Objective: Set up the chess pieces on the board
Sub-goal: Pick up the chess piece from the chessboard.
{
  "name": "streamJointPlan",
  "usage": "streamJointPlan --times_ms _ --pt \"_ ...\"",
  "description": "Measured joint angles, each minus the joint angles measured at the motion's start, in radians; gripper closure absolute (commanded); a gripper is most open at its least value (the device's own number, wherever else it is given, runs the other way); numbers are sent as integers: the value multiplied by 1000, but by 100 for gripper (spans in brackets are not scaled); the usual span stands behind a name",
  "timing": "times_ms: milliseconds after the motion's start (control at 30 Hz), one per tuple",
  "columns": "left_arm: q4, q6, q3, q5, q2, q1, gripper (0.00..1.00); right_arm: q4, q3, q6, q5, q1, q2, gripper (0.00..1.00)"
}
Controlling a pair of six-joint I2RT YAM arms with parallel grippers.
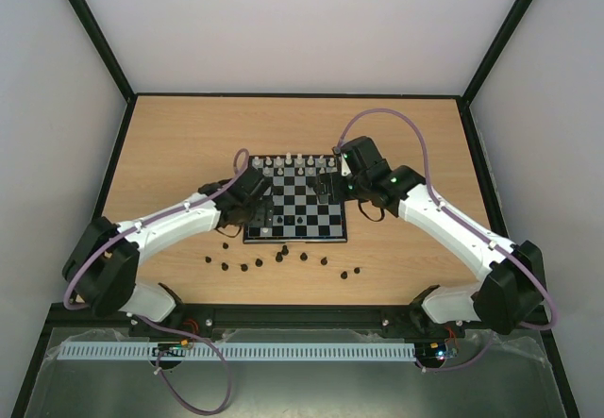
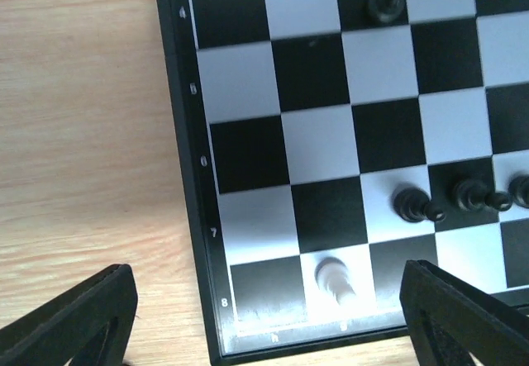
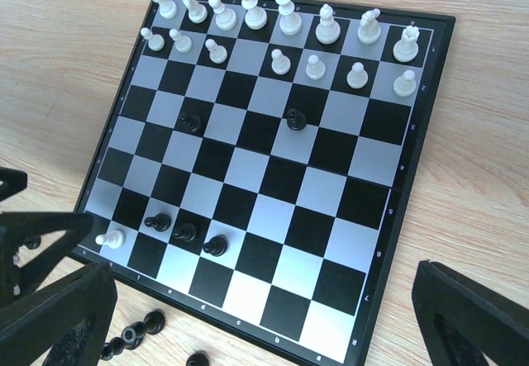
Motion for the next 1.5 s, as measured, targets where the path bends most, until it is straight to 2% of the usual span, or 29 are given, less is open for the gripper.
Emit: streamJointPlan --times_ms 300,567,900,1067,1300,1500 --pt "16 -26 -20 19 53 -66 39 3 0 0 -3 0 6 1" --pt "22 -27 -20 21 66 -75 55 5 -2 0 -5 0 14 1" --pt "36 -26 -20 26 107 -76 65 6 -2 0 -6 0 14 2" --pt "48 -26 -20 30 108 -78 74 6 -2 0 -6 0 14 1" --pt "51 -24 -19 31 129 -85 75 6 -2 0 -6 0 14 2" --pt "49 -18 -18 30 131 -85 90 6 -3 0 -6 0 19 1"
